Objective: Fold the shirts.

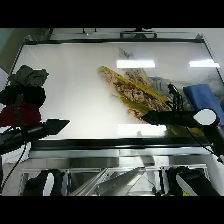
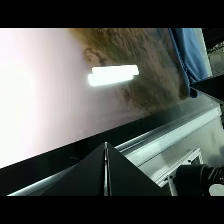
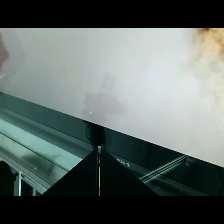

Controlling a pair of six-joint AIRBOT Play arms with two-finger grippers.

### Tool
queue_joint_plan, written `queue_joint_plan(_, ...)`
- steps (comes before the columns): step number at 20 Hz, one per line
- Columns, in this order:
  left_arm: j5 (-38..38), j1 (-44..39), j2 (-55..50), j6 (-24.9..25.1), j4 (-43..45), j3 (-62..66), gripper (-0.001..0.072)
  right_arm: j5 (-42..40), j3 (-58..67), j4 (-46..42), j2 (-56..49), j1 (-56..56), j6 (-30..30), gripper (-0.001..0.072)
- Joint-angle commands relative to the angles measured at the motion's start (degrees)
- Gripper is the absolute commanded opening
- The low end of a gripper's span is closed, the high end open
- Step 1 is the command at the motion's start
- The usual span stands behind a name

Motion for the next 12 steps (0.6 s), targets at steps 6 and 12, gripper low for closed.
queue_joint_plan(6, 9.2, 0.1, -1.2, 0.1, 2.6, 2.5, 0.0333, 0.0, 0.0, 0.0, 0.0, 0.1, 0.0, 0.0017)
queue_joint_plan(12, 17.4, 0.3, -29.6, -2.1, 35.6, 35.6, 0.072, 0.0, 0.0, 0.0, 0.0, 0.0, 0.0, 0.0017)
